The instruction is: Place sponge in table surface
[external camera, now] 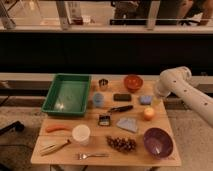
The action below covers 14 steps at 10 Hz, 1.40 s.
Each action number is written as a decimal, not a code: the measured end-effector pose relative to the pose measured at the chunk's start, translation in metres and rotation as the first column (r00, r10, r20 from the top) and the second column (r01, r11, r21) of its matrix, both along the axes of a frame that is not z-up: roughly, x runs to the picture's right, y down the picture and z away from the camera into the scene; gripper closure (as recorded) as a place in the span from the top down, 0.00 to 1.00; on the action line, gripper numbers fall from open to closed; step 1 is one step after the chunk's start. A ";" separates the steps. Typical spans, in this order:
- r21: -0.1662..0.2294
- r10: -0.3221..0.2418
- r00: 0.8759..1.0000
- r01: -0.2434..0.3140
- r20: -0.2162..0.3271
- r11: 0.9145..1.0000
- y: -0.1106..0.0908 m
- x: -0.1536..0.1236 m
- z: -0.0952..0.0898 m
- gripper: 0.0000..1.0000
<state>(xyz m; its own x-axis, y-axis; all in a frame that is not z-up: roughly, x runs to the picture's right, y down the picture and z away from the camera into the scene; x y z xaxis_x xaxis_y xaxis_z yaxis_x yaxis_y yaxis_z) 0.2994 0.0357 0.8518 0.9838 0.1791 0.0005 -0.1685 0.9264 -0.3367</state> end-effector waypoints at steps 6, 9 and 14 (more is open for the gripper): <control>0.057 -0.027 0.999 0.025 0.027 0.998 -0.020 0.007 0.039 0.80; 0.058 -0.040 0.999 0.038 0.028 0.998 -0.021 0.009 0.060 0.80; -0.061 -0.047 0.999 0.048 0.019 0.997 -0.008 0.018 0.090 0.80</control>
